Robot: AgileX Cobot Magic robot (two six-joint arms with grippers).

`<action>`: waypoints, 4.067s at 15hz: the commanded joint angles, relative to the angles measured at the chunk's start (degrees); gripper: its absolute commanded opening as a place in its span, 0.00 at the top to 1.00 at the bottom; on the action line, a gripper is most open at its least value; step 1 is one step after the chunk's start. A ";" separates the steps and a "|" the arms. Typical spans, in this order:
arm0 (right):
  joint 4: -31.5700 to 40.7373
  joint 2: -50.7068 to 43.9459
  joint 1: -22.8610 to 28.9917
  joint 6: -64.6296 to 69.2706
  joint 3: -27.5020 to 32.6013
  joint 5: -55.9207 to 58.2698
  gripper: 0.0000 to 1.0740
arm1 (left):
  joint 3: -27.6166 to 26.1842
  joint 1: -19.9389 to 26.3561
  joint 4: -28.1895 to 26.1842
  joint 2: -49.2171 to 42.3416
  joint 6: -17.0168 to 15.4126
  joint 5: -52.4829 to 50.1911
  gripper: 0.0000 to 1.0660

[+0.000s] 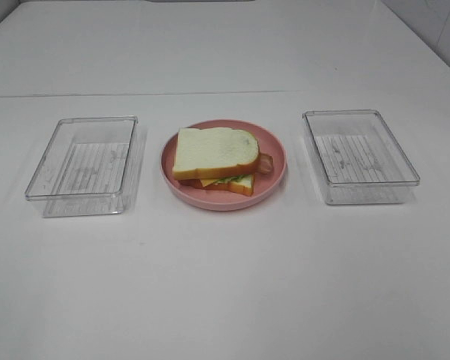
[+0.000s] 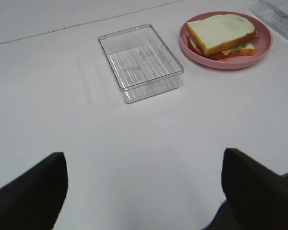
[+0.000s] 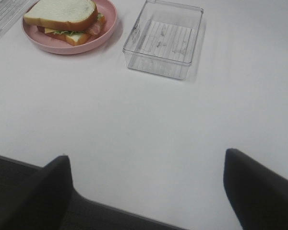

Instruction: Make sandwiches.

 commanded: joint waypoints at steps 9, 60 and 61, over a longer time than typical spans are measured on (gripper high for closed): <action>1.43 -0.52 0.06 -3.44 2.52 -6.47 0.25 | 0.06 0.00 -0.52 -1.15 1.09 -0.57 0.22; 1.43 -1.32 -19.42 -3.44 2.52 -6.47 0.25 | 0.06 19.31 -5.33 -1.09 4.01 -0.52 0.22; 1.43 -1.32 -19.42 -3.44 2.52 -6.47 0.25 | 0.06 19.31 -5.33 -1.09 4.01 -0.52 0.22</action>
